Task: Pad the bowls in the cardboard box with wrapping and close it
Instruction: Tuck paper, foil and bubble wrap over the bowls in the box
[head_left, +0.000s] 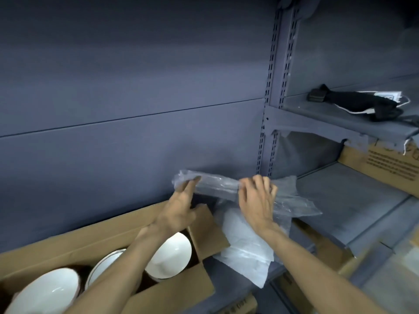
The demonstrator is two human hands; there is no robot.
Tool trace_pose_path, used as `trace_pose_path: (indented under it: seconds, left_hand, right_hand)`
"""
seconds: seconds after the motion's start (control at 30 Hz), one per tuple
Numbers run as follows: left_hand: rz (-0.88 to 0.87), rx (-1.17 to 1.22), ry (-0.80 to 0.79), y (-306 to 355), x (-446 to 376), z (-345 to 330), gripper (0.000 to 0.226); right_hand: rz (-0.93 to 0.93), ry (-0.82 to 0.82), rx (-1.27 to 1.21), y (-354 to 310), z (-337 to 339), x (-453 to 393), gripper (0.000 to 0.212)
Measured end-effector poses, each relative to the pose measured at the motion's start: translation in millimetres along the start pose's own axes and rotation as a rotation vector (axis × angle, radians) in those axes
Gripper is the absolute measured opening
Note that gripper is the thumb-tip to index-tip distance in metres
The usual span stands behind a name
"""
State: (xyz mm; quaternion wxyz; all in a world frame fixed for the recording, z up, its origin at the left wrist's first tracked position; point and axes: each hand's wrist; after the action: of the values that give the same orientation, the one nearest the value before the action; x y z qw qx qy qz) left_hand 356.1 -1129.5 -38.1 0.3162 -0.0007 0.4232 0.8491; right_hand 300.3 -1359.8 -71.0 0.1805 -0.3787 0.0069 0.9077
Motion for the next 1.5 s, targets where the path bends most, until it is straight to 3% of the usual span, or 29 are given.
trace_pose_path:
  seconds: [0.07, 0.17, 0.27, 0.33, 0.47, 0.63, 0.77, 0.97, 1.13, 1.27, 1.33, 1.4, 1.5]
  left_hand:
    - [-0.061, -0.077, 0.099, 9, 12, 17, 0.094]
    - [-0.192, -0.43, 0.422, 28, 38, 56, 0.107]
    - [-0.235, -0.639, 0.682, 31, 73, 101, 0.09]
    - [-0.241, -0.752, 0.728, 24, 98, 130, 0.072]
    - [-0.269, -0.881, 0.661, -2, 157, 167, 0.013]
    - [0.006, -0.633, 0.442, -43, 237, 187, 0.012]
    - [0.085, -0.656, 0.222, -71, 285, 182, 0.021]
    - [0.264, -0.564, 0.107, -93, 309, 189, 0.039]
    - [0.395, -0.49, 0.039, -95, 311, 199, 0.038]
    - [0.394, -0.468, -0.005, -99, 316, 204, 0.042]
    - [0.389, -0.318, -0.059, -101, 319, 207, 0.027]
    - [0.38, -0.163, -0.088, -103, 319, 208, 0.009]
    - [0.433, 0.017, -0.068, -98, 320, 207, 0.029]
  right_hand:
    - [0.067, 0.114, -0.111, -30, 22, -6, 0.01]
    - [0.213, 0.206, -0.263, -77, 51, -7, 0.013]
    - [0.408, 0.235, -0.367, -119, 71, 3, 0.014]
    - [0.522, 0.241, -0.42, -144, 79, 13, 0.014]
    - [0.67, 0.12, -0.482, -186, 85, 34, 0.011]
    - [0.908, -0.465, -0.427, -204, 75, 65, 0.05]
    - [0.993, -0.542, -0.318, -201, 68, 88, 0.061]
    - [0.926, -0.82, -0.274, -183, 72, 86, 0.07]
    - [0.849, -0.855, -0.293, -173, 72, 79, 0.058]
    - [0.851, -0.802, -0.263, -168, 69, 75, 0.028]
    - [0.908, -0.735, -0.207, -166, 64, 74, 0.045]
    - [0.9, -0.795, -0.257, -162, 62, 75, 0.047]
    - [0.869, -0.93, -0.281, -158, 65, 80, 0.031]
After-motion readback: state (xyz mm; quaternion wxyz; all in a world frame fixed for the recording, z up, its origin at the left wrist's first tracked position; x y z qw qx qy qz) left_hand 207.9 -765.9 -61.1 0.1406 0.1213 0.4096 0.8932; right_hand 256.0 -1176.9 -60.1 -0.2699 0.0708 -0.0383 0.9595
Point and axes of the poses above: each hand's wrist, its own x-axis away from the middle knuckle, its own z-axis out of the back of the hand, y = z × x, and after that the axes turned 14 degrees about x, right-handed
